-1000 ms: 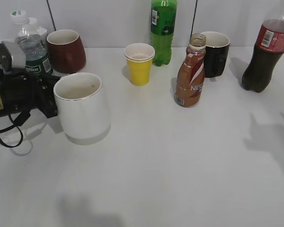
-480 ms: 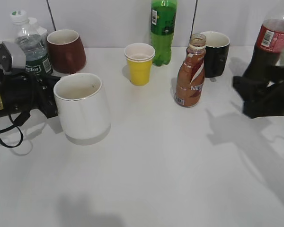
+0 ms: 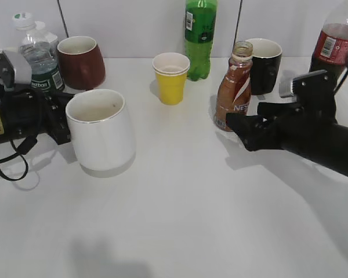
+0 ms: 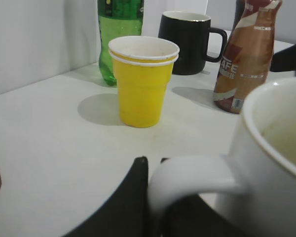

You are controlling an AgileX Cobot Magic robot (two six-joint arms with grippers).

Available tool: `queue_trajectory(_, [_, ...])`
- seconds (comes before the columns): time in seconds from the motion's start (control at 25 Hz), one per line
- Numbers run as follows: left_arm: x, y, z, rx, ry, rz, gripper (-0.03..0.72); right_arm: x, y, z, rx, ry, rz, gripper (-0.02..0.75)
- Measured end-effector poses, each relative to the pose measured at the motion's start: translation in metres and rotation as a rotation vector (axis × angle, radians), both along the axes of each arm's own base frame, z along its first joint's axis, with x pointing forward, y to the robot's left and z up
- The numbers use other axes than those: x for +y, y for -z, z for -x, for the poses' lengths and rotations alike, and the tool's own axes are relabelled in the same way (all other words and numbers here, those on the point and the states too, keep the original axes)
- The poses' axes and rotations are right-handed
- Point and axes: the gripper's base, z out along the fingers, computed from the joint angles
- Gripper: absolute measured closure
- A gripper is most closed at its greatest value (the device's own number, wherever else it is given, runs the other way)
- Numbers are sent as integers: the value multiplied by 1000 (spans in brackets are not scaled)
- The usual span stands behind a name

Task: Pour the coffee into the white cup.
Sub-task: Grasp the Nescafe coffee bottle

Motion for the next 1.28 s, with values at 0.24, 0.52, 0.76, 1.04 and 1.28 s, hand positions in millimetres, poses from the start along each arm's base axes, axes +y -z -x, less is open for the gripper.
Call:
queue_trajectory(0.24, [0,0,0,0,0,0,651,9,4,-25,-13,-19,10,74])
queue_trajectory(0.52, [0,0,0,0,-1,0,652,20,21,-52,-20,-69,32,73])
queue_trajectory(0.76, [0,0,0,0,-1,0,651,27,26,-70,-41,-78,30,108])
queue_trajectory(1.04, [0,0,0,0,-1,0,651,28,25,-71,-49,-84,25,198])
queue_trajectory(1.28, [0,0,0,0,-1,0,651,29,26,-71,-58,-88,14,201])
